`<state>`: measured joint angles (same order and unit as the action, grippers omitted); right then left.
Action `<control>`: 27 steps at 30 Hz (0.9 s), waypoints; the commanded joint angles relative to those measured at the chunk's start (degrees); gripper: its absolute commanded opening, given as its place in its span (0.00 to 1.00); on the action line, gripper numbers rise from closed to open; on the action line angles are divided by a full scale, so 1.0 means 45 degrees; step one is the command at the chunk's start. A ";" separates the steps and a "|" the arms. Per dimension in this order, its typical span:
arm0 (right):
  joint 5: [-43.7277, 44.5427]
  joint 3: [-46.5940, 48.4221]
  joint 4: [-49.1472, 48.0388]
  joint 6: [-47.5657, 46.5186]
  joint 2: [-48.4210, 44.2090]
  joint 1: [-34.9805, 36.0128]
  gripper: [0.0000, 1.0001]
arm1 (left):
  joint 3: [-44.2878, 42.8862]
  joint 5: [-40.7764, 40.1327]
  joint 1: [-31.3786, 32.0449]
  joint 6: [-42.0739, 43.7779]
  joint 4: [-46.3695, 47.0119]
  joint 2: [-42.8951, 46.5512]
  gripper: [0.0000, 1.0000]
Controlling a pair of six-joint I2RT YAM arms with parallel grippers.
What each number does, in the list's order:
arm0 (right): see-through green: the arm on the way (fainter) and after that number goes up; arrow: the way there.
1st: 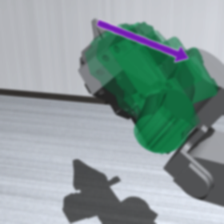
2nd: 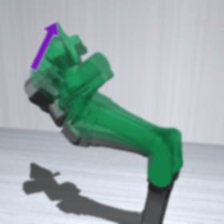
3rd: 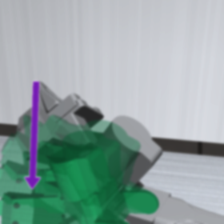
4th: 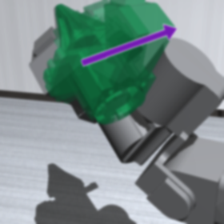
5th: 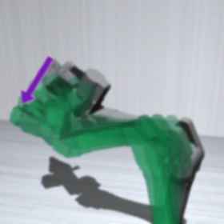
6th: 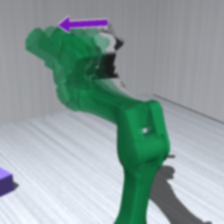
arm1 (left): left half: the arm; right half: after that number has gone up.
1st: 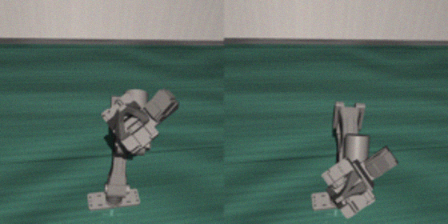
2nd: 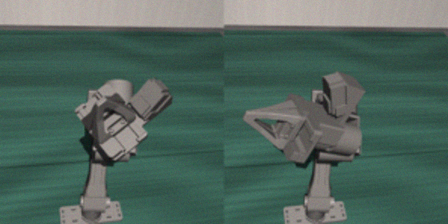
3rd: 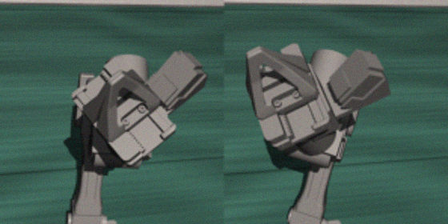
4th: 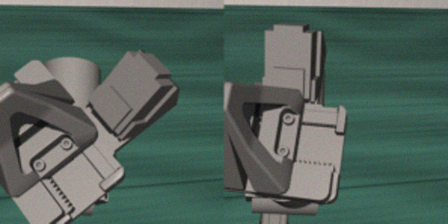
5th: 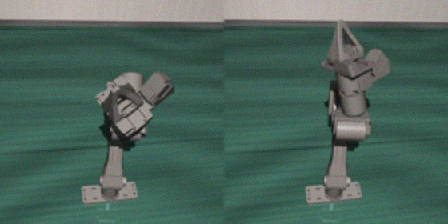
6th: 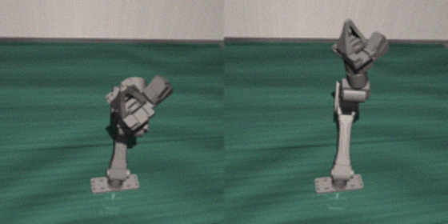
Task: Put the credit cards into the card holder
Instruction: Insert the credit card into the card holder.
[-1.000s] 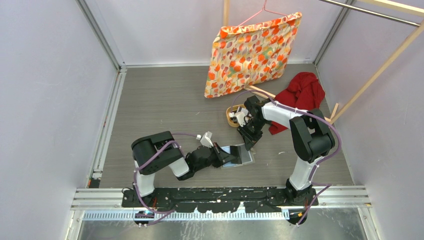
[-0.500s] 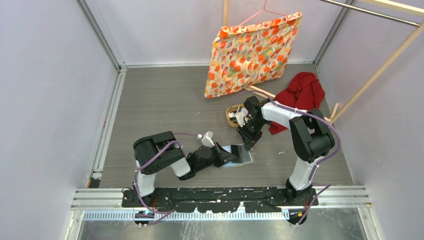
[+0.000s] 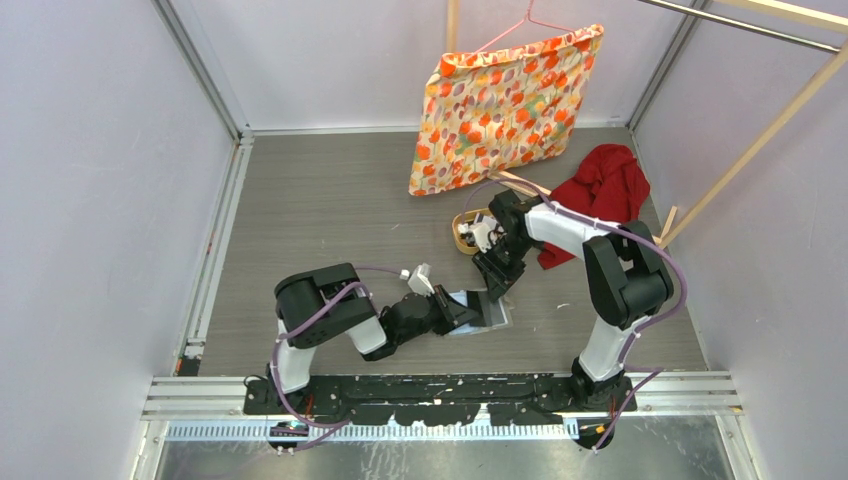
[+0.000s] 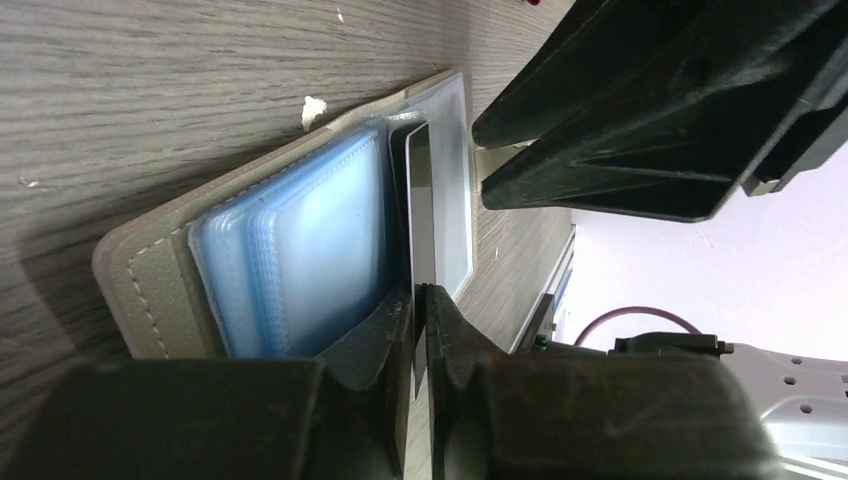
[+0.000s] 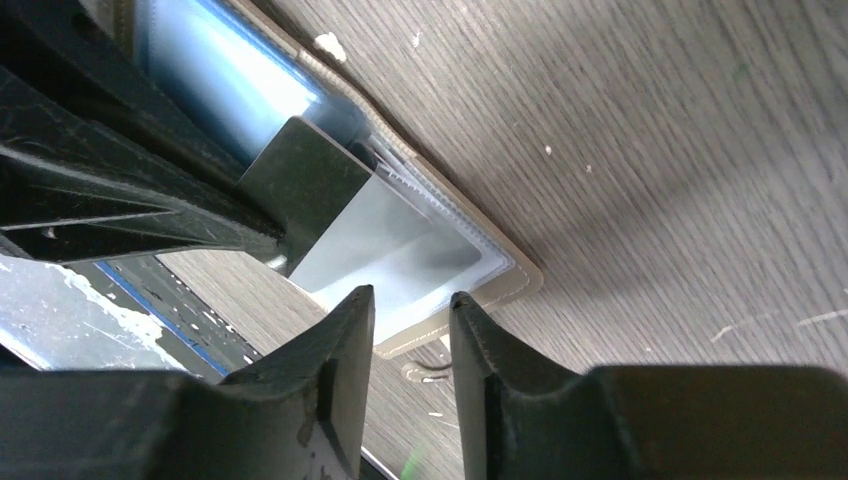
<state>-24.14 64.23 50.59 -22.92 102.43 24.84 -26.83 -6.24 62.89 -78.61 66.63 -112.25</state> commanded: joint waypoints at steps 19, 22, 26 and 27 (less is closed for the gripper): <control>-0.3872 0.0519 -0.0536 0.1736 -0.0223 -0.0573 0.15 | -0.0257 -0.0059 0.0120 0.0852 -0.3087 0.0942 0.31; -0.3928 0.0488 -0.0595 0.1850 -0.0002 -0.0483 0.15 | -0.0335 0.0006 0.0120 0.0879 -0.3145 0.0874 0.31; -0.3577 0.0606 -0.0450 0.1913 0.0522 -0.0291 0.13 | -0.0482 0.0135 0.0125 0.0901 -0.3147 0.0765 0.31; -0.3386 0.0677 -0.0384 0.1878 0.0702 -0.0242 0.13 | -0.0471 0.0136 0.0125 0.0884 -0.3147 0.0764 0.31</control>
<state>-39.77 64.95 48.99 -15.57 103.57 22.68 -28.71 -5.91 63.16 -77.25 58.30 -107.98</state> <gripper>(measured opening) 0.136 0.308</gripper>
